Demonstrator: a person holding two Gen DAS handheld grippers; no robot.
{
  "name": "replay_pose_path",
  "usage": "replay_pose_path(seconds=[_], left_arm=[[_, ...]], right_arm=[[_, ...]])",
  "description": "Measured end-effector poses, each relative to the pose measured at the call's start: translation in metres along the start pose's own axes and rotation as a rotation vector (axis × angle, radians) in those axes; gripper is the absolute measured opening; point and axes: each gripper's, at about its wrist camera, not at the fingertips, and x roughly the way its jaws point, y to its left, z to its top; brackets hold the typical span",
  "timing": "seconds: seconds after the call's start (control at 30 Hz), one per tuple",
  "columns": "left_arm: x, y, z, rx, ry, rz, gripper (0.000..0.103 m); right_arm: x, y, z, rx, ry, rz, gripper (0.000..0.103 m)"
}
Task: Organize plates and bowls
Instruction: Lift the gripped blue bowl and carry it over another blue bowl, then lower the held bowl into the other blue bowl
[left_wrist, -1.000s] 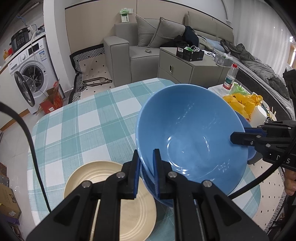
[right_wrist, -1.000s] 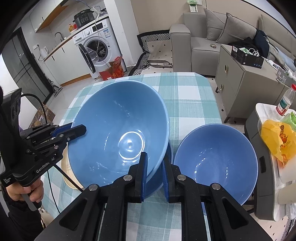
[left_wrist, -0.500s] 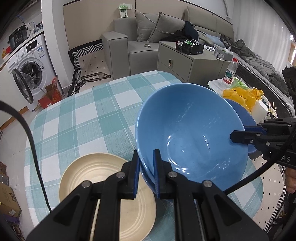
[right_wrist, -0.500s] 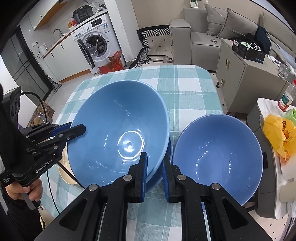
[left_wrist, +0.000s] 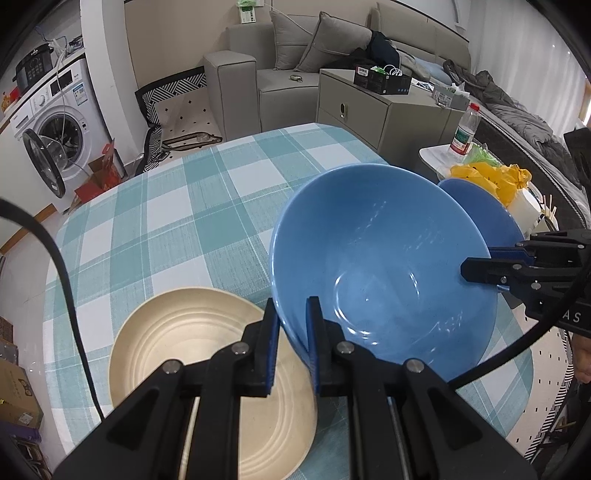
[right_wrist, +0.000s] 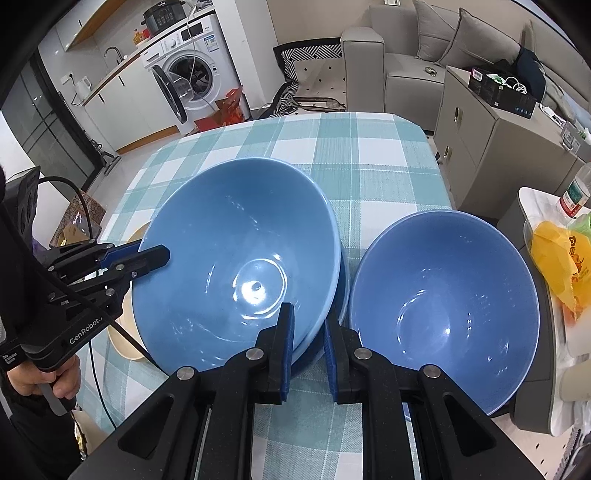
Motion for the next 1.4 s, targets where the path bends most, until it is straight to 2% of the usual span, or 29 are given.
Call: replay_pose_path(seconds=[0.4,0.97,1.17,1.4], left_arm=[[0.011,0.0,-0.004,0.004,0.022,0.001,0.012],[0.012,-0.003,-0.005,0.033,0.038,0.009,0.013],[0.013,-0.003,-0.006,0.032,0.044,0.001,0.014],[0.014,-0.001,-0.007,0.029,0.052,-0.012,0.017]], right_arm=[[0.01,0.004,-0.003,-0.018,0.021,-0.026,0.015],[0.014,0.026,-0.009,-0.149,0.024,-0.185,0.019],[0.014,0.03,-0.011,-0.183,0.027,-0.216,0.023],[0.016,0.037,-0.013,-0.232,0.006,-0.274,0.035]])
